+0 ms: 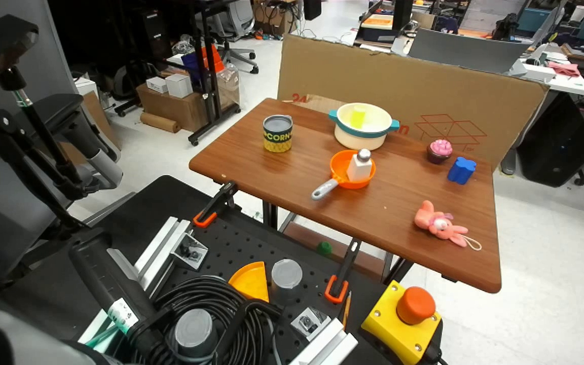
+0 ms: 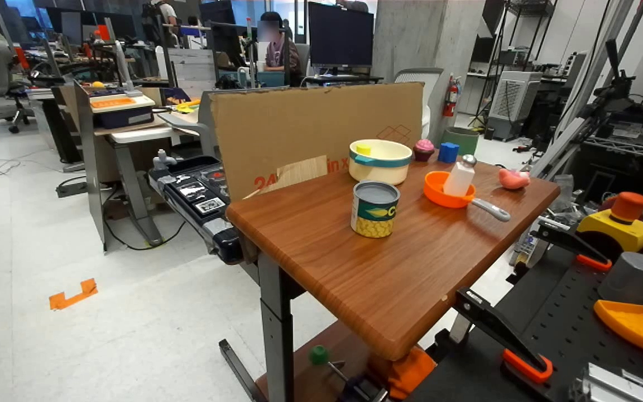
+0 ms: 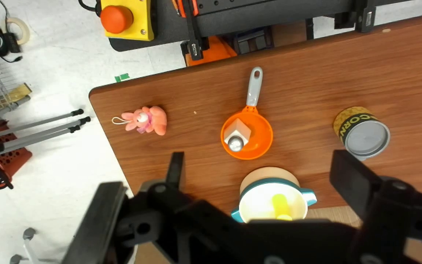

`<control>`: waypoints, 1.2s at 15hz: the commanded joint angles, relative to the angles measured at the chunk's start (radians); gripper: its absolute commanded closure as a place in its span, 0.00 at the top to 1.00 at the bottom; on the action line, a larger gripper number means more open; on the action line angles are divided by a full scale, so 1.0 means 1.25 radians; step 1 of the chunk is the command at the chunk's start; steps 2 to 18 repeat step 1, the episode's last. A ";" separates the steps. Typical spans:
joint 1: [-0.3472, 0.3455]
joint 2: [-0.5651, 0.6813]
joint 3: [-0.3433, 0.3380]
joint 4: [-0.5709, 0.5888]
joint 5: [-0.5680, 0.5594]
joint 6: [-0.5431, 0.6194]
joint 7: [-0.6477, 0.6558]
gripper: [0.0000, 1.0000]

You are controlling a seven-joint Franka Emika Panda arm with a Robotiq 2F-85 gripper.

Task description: Put the yellow cylinder inside the pot

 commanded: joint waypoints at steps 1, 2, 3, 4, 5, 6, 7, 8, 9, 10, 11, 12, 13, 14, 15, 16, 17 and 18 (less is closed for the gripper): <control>-0.013 0.000 0.012 0.001 0.010 -0.001 -0.008 1.00; -0.013 0.000 0.012 0.001 0.010 -0.001 -0.008 1.00; -0.013 0.000 0.012 0.001 0.010 -0.001 -0.008 1.00; -0.013 0.000 0.012 0.001 0.010 -0.001 -0.008 1.00; -0.013 0.000 0.012 0.001 0.010 -0.001 -0.008 1.00; -0.013 0.000 0.012 0.001 0.010 -0.001 -0.008 1.00; -0.013 0.000 0.012 0.001 0.010 -0.001 -0.008 1.00; -0.013 0.000 0.012 0.001 0.010 -0.001 -0.008 1.00; -0.013 0.000 0.012 0.001 0.010 -0.001 -0.008 1.00; -0.013 0.000 0.012 0.001 0.010 -0.001 -0.008 1.00; -0.013 0.000 0.012 0.001 0.010 -0.001 -0.008 1.00; -0.013 0.000 0.012 0.001 0.010 -0.001 -0.008 1.00; -0.013 0.000 0.012 0.001 0.010 -0.001 -0.008 1.00; -0.013 0.000 0.012 0.001 0.010 -0.001 -0.008 1.00; -0.013 0.000 0.012 0.001 0.010 -0.001 -0.008 1.00; -0.013 0.000 0.012 0.001 0.010 -0.001 -0.008 1.00; -0.013 0.000 0.012 0.001 0.010 -0.001 -0.008 1.00; -0.013 0.000 0.012 0.001 0.010 -0.001 -0.008 1.00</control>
